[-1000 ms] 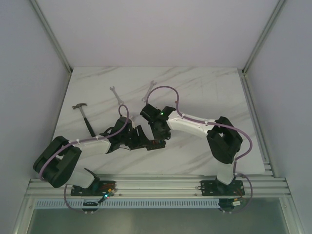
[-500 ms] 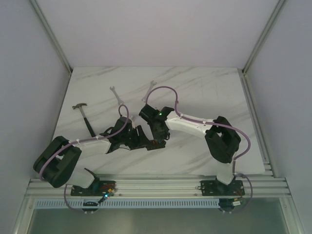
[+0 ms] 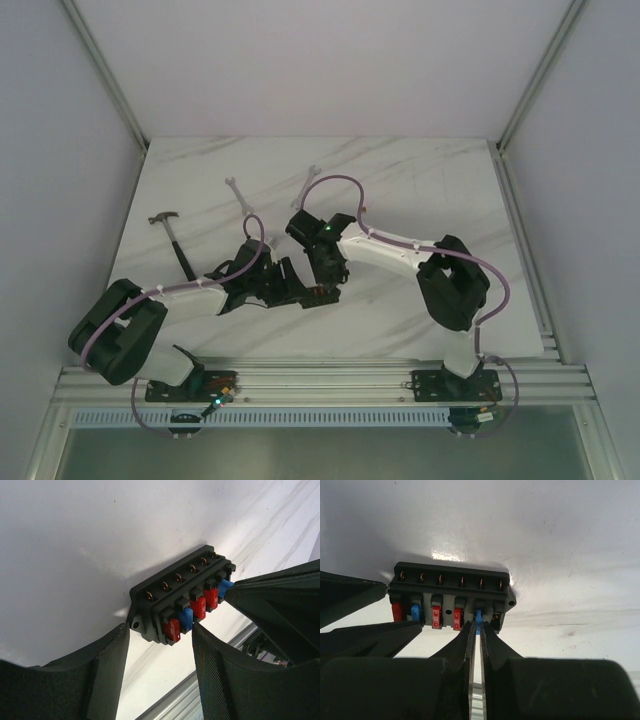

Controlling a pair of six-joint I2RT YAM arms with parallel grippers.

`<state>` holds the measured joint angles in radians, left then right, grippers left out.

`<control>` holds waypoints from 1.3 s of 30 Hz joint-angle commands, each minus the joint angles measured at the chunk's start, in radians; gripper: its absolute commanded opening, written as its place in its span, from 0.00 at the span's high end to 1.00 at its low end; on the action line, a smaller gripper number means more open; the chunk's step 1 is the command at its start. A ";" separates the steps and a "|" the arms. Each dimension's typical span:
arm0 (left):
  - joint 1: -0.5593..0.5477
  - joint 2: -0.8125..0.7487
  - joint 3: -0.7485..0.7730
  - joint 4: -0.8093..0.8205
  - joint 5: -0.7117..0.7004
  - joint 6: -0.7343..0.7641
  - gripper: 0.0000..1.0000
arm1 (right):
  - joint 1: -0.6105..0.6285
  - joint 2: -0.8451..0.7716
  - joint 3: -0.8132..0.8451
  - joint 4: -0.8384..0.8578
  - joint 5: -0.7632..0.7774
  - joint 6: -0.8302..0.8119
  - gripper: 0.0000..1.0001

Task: Snap on the fuse box
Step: Install the fuse at the fuse box base.

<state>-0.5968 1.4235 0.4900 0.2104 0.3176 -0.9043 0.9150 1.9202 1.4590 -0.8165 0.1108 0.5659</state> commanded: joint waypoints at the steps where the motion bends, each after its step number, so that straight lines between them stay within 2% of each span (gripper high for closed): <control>1: -0.001 0.028 -0.013 -0.066 -0.025 0.017 0.39 | -0.022 0.053 0.017 -0.067 0.024 -0.032 1.00; 28: -0.002 0.036 -0.017 -0.065 -0.026 0.023 0.39 | -0.041 0.203 -0.008 -0.034 0.021 -0.060 1.00; 39: -0.002 0.040 -0.019 -0.066 -0.022 0.022 0.39 | -0.073 0.168 -0.038 -0.044 0.046 -0.069 1.00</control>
<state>-0.5968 1.4281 0.4900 0.2142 0.3187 -0.9039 0.8707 1.9663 1.4971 -0.8528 0.0338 0.5293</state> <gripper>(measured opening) 0.614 0.113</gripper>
